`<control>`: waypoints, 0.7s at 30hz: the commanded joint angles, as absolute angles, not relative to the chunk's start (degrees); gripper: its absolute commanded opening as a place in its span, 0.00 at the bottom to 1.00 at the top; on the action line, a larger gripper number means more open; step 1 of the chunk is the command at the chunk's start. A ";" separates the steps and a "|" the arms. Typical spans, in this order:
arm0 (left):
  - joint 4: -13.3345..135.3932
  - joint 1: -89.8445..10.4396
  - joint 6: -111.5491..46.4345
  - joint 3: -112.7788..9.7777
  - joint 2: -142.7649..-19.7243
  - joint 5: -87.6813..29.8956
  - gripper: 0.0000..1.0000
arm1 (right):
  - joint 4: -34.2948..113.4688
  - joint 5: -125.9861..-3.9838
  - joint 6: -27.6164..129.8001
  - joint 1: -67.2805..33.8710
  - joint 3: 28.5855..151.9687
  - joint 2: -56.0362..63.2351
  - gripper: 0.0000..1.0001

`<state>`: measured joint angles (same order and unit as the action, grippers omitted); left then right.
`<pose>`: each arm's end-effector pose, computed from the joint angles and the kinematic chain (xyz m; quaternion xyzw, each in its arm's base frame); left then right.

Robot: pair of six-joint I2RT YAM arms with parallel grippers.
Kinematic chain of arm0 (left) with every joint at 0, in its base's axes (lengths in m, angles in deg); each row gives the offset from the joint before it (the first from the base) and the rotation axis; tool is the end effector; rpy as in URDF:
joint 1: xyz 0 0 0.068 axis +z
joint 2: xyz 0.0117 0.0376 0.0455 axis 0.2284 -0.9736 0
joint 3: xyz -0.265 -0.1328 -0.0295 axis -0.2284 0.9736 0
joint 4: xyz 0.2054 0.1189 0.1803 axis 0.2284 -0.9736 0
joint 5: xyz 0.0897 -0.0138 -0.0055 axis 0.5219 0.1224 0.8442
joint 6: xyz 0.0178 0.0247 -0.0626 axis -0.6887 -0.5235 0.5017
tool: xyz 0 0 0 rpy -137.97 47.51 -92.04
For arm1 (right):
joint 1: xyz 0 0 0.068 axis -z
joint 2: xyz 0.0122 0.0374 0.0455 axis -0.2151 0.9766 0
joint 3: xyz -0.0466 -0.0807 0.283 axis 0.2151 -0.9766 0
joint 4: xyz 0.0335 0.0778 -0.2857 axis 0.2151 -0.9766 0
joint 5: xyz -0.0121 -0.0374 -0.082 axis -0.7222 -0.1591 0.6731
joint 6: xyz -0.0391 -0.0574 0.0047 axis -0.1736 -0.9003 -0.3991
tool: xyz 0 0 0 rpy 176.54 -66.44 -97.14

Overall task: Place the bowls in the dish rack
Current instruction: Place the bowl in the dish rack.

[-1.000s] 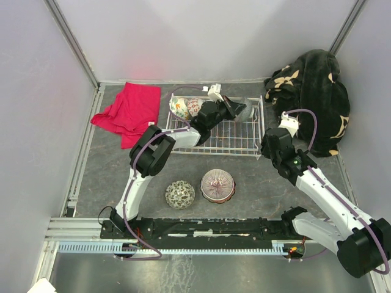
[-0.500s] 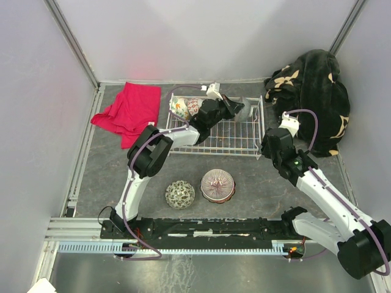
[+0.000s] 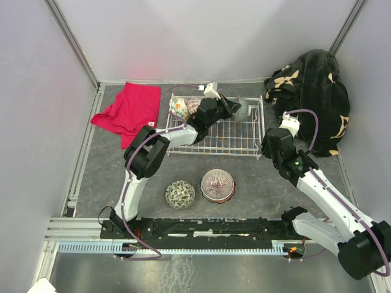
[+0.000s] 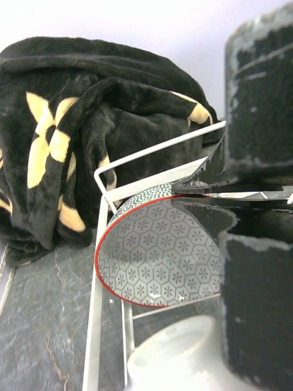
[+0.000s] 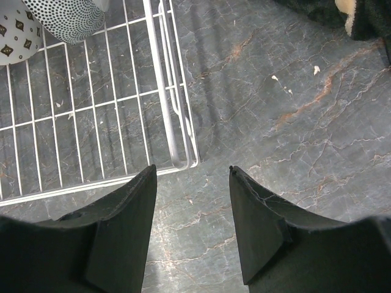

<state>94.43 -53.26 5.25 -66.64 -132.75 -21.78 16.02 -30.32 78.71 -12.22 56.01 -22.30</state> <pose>0.4441 -0.3747 0.2012 -0.0527 0.7301 -0.4846 0.4790 0.2309 0.0776 0.2654 0.1767 0.8619 0.0276 0.4745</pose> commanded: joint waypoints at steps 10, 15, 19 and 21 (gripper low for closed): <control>80.92 -52.31 -3.18 -63.31 -128.79 -15.17 0.03 | 17.50 -30.72 78.86 -11.95 56.06 -23.28 0.59; 79.73 -52.32 -4.24 -62.13 -127.05 -14.28 0.03 | 17.59 -30.89 78.90 -12.05 56.04 -23.08 0.59; 79.48 -52.31 -4.84 -60.40 -125.02 -13.08 0.03 | 17.59 -30.89 78.99 -11.99 55.94 -23.10 0.58; 79.06 -52.32 -5.17 -60.04 -124.36 -12.65 0.03 | 17.64 -30.97 78.99 -11.98 55.95 -23.10 0.59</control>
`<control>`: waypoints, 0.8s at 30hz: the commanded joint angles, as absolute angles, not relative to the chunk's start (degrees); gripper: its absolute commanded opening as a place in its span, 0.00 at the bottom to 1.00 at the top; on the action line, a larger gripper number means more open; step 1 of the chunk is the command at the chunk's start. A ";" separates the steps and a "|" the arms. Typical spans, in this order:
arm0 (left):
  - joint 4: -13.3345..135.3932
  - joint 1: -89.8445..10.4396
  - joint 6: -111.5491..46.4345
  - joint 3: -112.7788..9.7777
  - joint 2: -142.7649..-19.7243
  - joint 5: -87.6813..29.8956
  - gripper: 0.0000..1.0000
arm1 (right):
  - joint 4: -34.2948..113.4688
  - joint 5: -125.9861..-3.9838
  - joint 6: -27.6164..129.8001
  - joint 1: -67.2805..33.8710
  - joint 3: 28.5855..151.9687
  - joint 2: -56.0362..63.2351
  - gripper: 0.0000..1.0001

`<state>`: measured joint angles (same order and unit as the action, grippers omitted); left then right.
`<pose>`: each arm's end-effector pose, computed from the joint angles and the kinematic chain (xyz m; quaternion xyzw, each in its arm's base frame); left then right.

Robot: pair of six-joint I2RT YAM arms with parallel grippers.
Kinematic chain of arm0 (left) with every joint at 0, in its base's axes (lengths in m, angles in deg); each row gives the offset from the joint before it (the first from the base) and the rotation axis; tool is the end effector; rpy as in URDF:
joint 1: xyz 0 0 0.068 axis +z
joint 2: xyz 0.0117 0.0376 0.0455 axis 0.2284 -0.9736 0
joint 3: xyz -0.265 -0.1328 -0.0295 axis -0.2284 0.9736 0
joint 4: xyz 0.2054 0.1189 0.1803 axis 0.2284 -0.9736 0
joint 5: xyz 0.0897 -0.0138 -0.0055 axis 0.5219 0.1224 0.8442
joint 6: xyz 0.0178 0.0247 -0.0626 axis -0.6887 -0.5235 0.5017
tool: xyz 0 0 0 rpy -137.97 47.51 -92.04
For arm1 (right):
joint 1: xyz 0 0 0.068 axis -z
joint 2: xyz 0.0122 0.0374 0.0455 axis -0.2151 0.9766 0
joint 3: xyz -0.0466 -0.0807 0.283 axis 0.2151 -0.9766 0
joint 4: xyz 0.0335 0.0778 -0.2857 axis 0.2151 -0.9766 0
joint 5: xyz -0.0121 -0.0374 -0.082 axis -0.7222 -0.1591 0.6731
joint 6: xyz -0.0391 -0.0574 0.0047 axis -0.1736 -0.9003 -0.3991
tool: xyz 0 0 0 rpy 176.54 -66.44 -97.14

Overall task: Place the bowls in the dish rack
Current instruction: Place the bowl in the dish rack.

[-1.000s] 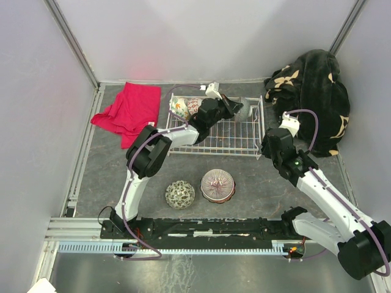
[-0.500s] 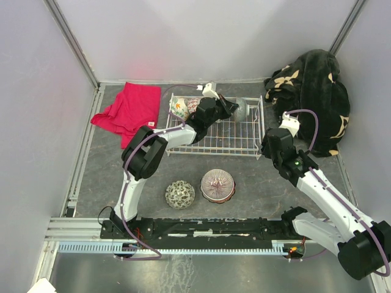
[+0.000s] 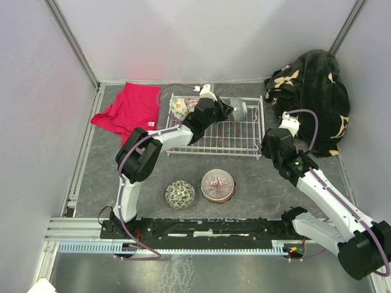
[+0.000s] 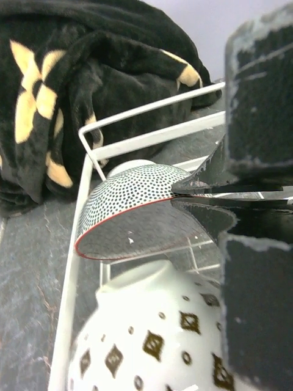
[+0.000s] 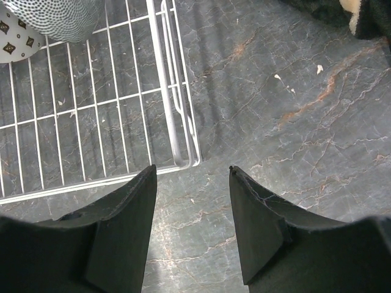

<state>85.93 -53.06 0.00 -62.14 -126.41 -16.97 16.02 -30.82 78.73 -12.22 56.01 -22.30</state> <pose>0.4297 -0.3538 0.2123 -0.0491 0.7686 -0.4081 0.4902 0.2309 0.0781 0.2653 0.1750 0.8630 0.0312 0.4730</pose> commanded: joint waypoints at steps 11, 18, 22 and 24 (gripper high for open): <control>76.54 -52.31 -5.99 -59.97 -122.59 -11.14 0.04 | 17.59 -31.10 79.04 -11.94 55.81 -23.20 0.59; 76.64 -52.36 -5.99 -59.38 -119.83 -11.63 0.24 | 17.51 -31.25 79.08 -12.07 55.78 -23.38 0.59; 76.94 -52.66 -6.15 -59.58 -117.86 -12.64 0.33 | 17.42 -31.16 79.06 -11.99 55.80 -23.51 0.59; 76.94 -52.96 -6.23 -59.51 -116.75 -13.15 0.36 | 17.42 -31.16 79.08 -11.98 55.72 -23.67 0.59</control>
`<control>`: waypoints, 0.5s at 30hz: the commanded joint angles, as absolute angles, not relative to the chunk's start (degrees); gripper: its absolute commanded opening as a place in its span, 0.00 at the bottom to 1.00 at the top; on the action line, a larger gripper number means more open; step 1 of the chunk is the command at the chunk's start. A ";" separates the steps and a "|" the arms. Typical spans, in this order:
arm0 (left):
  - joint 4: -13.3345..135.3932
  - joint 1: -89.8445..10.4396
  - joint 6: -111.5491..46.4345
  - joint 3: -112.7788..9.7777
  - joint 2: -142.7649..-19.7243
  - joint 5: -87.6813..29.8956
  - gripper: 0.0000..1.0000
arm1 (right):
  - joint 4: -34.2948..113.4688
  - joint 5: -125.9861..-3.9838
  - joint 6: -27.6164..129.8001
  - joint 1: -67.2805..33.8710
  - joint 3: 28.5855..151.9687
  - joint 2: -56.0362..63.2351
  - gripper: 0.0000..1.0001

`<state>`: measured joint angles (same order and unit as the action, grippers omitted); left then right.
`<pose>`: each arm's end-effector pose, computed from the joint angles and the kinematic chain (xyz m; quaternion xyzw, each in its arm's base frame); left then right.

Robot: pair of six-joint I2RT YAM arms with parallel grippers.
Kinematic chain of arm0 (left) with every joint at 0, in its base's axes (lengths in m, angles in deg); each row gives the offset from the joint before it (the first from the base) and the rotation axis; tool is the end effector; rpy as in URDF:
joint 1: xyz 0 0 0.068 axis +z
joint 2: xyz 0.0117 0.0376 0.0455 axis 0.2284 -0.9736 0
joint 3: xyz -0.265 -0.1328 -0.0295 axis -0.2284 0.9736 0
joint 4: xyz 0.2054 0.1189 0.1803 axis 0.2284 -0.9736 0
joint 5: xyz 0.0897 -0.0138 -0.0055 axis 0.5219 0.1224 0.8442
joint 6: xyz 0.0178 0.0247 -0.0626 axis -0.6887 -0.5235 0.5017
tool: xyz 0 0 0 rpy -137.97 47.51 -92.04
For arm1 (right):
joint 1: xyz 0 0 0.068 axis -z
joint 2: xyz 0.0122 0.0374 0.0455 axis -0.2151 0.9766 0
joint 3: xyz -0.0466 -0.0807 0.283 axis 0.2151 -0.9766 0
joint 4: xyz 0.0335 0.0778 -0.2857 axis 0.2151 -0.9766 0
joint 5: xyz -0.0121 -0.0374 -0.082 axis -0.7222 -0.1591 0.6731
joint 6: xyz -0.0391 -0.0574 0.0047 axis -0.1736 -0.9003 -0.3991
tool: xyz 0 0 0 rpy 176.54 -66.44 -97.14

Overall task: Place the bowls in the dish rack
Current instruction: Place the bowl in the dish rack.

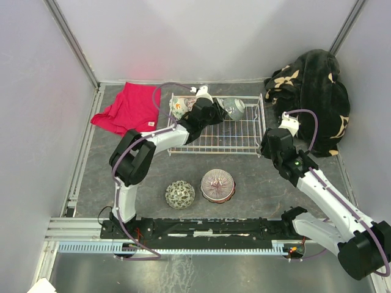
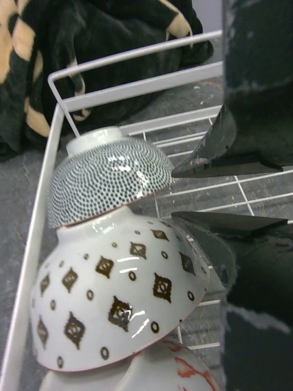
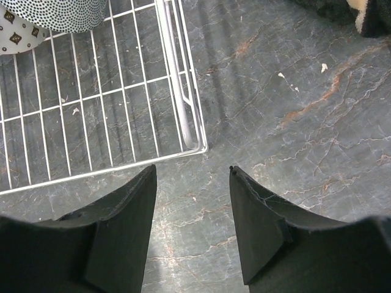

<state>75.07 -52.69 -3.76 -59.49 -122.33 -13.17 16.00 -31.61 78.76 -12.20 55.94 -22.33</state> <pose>0.4180 -0.3347 0.2082 -0.0436 0.8180 -0.3256 0.4721 0.2307 0.0787 0.2647 0.1725 0.8648 0.0365 0.4702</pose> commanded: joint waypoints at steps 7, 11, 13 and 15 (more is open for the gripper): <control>76.93 -54.61 -7.82 -56.58 -110.20 -13.05 0.47 | 17.46 -31.39 79.12 -11.98 55.78 -23.63 0.61; 76.06 -55.62 -9.42 -52.36 -103.55 -12.81 0.49 | 17.59 -31.71 79.14 -11.99 55.78 -23.36 0.62; 75.07 -56.15 -10.35 -49.81 -99.47 -12.70 0.50 | 17.68 -31.97 79.17 -11.94 55.79 -23.46 0.63; 73.64 -56.90 -11.33 -47.15 -94.63 -12.10 0.53 | 17.69 -32.10 79.14 -12.01 55.78 -23.51 0.65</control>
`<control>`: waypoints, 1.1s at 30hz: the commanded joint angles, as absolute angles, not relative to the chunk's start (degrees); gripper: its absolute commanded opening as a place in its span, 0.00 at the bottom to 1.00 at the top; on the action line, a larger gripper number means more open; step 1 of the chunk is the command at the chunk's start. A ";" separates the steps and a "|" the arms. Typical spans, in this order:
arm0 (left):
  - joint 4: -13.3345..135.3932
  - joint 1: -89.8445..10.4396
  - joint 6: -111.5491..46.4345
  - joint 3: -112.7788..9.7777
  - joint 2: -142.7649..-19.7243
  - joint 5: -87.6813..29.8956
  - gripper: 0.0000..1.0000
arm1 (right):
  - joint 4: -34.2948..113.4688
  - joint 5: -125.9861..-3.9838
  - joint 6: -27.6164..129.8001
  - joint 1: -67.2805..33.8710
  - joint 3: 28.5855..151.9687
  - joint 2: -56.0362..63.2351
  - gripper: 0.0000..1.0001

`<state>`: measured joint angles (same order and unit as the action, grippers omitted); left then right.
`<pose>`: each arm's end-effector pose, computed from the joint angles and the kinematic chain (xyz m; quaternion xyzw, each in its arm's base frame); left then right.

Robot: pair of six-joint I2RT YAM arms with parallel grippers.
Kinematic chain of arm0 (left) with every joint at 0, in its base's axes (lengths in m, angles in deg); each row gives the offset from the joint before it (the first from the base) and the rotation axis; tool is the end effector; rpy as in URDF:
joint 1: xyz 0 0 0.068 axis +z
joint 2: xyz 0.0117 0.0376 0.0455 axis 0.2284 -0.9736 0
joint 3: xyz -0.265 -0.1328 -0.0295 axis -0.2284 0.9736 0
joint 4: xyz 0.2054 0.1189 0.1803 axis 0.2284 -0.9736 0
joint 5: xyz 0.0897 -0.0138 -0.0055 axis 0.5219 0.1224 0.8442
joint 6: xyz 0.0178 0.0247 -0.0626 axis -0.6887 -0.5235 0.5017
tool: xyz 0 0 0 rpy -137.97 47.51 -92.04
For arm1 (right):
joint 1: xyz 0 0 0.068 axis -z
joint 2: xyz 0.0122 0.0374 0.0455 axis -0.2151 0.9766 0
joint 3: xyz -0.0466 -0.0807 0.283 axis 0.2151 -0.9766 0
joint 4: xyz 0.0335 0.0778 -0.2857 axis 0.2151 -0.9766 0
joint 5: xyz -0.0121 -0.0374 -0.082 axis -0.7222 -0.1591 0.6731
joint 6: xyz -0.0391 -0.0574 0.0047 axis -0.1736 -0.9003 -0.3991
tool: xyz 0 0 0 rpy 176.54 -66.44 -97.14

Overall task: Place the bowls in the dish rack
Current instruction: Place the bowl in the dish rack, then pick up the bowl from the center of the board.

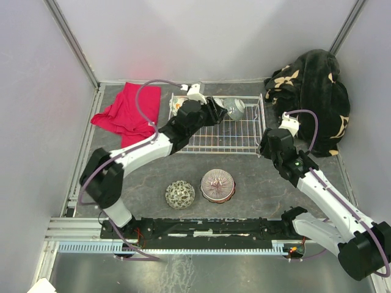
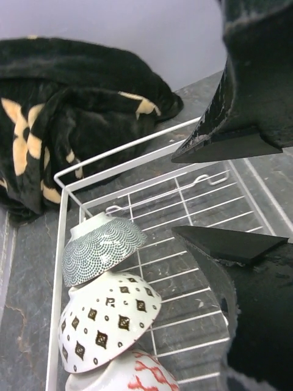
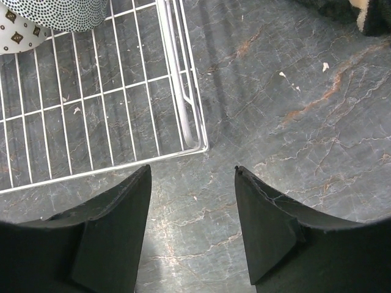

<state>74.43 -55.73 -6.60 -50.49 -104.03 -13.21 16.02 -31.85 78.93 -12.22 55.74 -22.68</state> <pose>0.3505 -0.3113 0.2988 -0.0073 0.7740 -0.3676 0.5156 0.2296 0.0785 0.2647 0.1730 0.8644 0.0398 0.4705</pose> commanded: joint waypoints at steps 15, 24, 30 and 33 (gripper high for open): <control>55.85 -65.77 -18.22 -41.22 -73.52 1.07 0.84 | 16.63 -32.91 78.88 -11.99 55.29 -29.10 0.75; 52.20 -73.36 -18.49 -33.64 -66.76 8.74 0.95 | 16.74 -33.67 78.63 -12.01 55.73 -28.34 0.78; 45.85 -77.58 -15.64 -30.39 -60.11 11.98 0.99 | 16.99 -33.84 78.25 -11.97 55.90 -27.19 0.78; 42.86 -80.44 -13.83 -29.14 -56.83 14.24 0.99 | 17.02 -33.99 78.20 -12.01 55.95 -26.95 0.79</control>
<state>46.22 -77.52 -15.67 -29.98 -61.08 9.54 15.74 -33.77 78.89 -12.20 55.53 -27.13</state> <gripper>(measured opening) 0.991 0.784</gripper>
